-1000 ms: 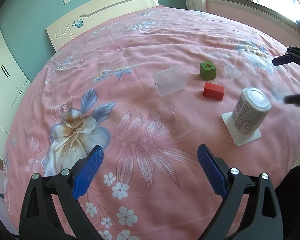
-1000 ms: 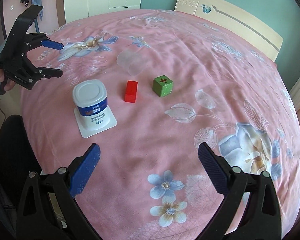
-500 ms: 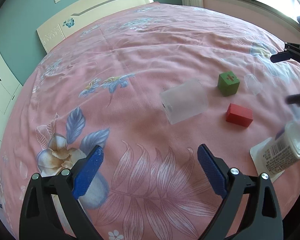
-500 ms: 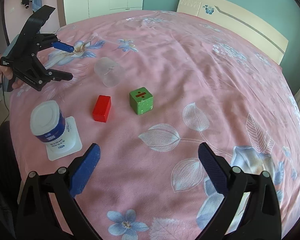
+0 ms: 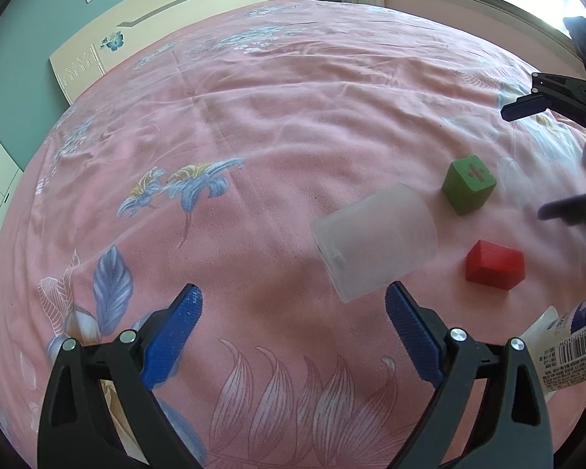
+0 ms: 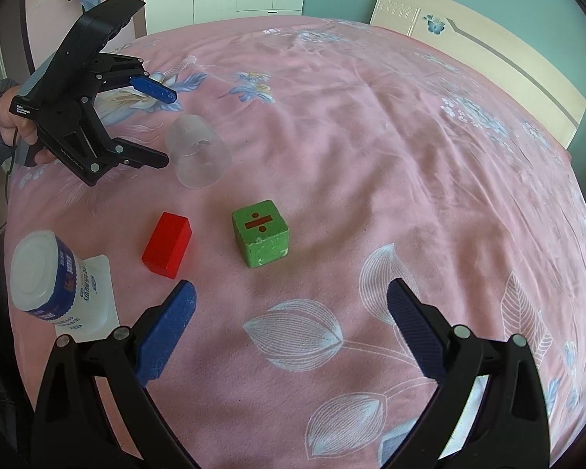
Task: Collect trash
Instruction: 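Grasp the frosted plastic cup with left tool while right tool grasps the green cube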
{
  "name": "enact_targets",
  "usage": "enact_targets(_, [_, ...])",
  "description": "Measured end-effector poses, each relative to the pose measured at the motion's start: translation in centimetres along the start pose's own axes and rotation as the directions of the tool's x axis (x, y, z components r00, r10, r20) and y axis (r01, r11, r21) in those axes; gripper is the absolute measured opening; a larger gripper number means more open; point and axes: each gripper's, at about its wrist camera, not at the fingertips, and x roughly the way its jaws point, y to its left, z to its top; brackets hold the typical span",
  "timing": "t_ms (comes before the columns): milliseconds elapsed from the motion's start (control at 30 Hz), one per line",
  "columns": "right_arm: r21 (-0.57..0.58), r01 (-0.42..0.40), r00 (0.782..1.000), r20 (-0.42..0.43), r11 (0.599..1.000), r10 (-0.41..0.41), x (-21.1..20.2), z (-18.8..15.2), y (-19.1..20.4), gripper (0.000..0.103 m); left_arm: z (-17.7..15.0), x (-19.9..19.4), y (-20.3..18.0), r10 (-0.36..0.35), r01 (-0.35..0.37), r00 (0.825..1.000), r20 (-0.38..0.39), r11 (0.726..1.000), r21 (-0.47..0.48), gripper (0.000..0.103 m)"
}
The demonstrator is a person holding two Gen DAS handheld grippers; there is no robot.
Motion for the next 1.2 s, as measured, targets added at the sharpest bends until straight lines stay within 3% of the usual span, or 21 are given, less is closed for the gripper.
enact_targets(400, [-0.032, -0.070, 0.997, -0.023, 0.997, 0.070, 3.2, 1.8, -0.3, 0.096, 1.4, 1.5, -0.7, -0.035, 0.036, 0.999, -0.007, 0.998, 0.049, 0.096])
enact_targets(767, [-0.021, -0.080, 0.997, -0.021, 0.997, 0.080, 3.9, 2.0, -0.6, 0.096, 2.9, 3.3, -1.8, -0.064, 0.066, 0.998, -0.016, 0.994, 0.083, 0.096])
enact_targets(867, [-0.032, -0.108, 0.994, -0.035, 0.994, 0.107, 4.3, 2.3, -0.5, 0.082, 3.1, 3.6, -1.7, -0.068, 0.069, 0.998, -0.020, 0.995, 0.079, 0.096])
enact_targets(1000, [-0.046, -0.130, 0.991, -0.048, 0.991, 0.127, 4.9, 2.5, -0.3, 0.075, 3.0, 3.6, -1.8, -0.090, 0.091, 0.996, -0.024, 0.992, 0.085, 0.085])
enact_targets(1067, [-0.056, -0.138, 0.989, -0.056, 0.989, 0.135, 5.1, 2.6, -0.1, 0.065, 3.0, 3.6, -1.7, -0.094, 0.095, 0.995, -0.022, 0.993, 0.073, 0.080])
enact_targets(1133, [-0.062, -0.145, 0.988, -0.062, 0.987, 0.141, 5.2, 2.6, 0.0, 0.055, 3.0, 3.6, -1.7, -0.102, 0.103, 0.995, -0.023, 0.992, 0.068, 0.064])
enact_targets(1200, [-0.062, -0.149, 0.987, -0.065, 0.987, 0.145, 5.2, 2.6, 0.1, 0.052, 3.1, 3.6, -1.9, -0.104, 0.105, 0.994, -0.026, 0.991, 0.077, 0.053])
